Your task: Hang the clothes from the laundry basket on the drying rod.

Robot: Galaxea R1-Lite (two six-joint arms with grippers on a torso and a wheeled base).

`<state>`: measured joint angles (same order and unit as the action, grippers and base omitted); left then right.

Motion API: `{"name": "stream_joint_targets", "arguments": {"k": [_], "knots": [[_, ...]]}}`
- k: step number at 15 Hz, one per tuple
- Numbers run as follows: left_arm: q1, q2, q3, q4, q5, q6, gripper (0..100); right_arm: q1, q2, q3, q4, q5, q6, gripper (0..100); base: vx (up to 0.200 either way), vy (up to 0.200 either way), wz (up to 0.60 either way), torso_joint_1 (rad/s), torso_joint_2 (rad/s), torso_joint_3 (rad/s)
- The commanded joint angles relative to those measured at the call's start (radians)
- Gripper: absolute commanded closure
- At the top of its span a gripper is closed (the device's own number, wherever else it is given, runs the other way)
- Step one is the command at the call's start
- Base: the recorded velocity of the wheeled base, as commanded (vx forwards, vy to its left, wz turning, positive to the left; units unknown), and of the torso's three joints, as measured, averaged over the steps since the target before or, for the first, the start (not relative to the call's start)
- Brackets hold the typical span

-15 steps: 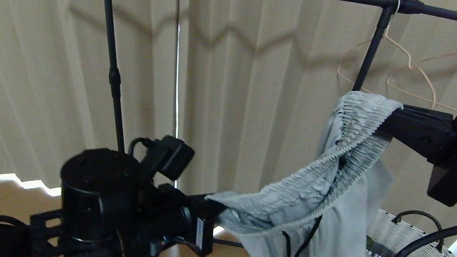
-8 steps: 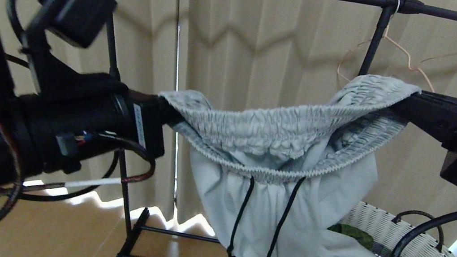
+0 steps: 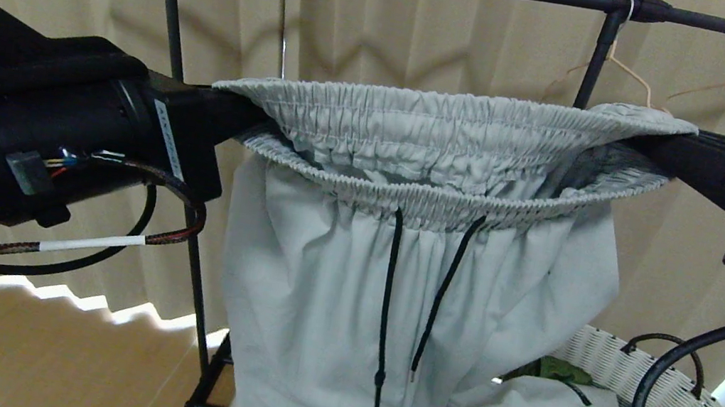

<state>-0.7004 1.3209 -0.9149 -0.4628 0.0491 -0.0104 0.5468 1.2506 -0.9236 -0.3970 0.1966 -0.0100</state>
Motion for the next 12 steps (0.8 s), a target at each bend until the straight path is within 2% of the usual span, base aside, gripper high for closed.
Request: {"name": "stream_joint_targets", "arguments": {"k": [1, 4, 7, 12], "knots": [[0.042, -0.003, -0.025, 0.001, 0.001, 0.024, 100, -0.039, 0.021, -0.009, -0.002, 0.003, -0.005, 100, 0.000, 0.000, 0.00, 0.000, 0.00, 0.000], [0.102, -0.009, -0.047, 0.015, 0.000, 0.024, 100, -0.038, 0.079, -0.014, -0.080, 0.006, -0.005, 100, 0.000, 0.000, 0.00, 0.000, 0.00, 0.000], [0.116, -0.043, -0.047, 0.023, -0.003, 0.026, 100, -0.031, 0.136, -0.020, -0.178, 0.027, -0.005, 100, 0.000, 0.000, 0.00, 0.000, 0.00, 0.000], [0.093, 0.000, -0.012, 0.041, -0.006, 0.023, 100, -0.047, 0.113, -0.004, -0.175, 0.021, -0.007, 100, 0.000, 0.000, 0.00, 0.000, 0.00, 0.000]]}}
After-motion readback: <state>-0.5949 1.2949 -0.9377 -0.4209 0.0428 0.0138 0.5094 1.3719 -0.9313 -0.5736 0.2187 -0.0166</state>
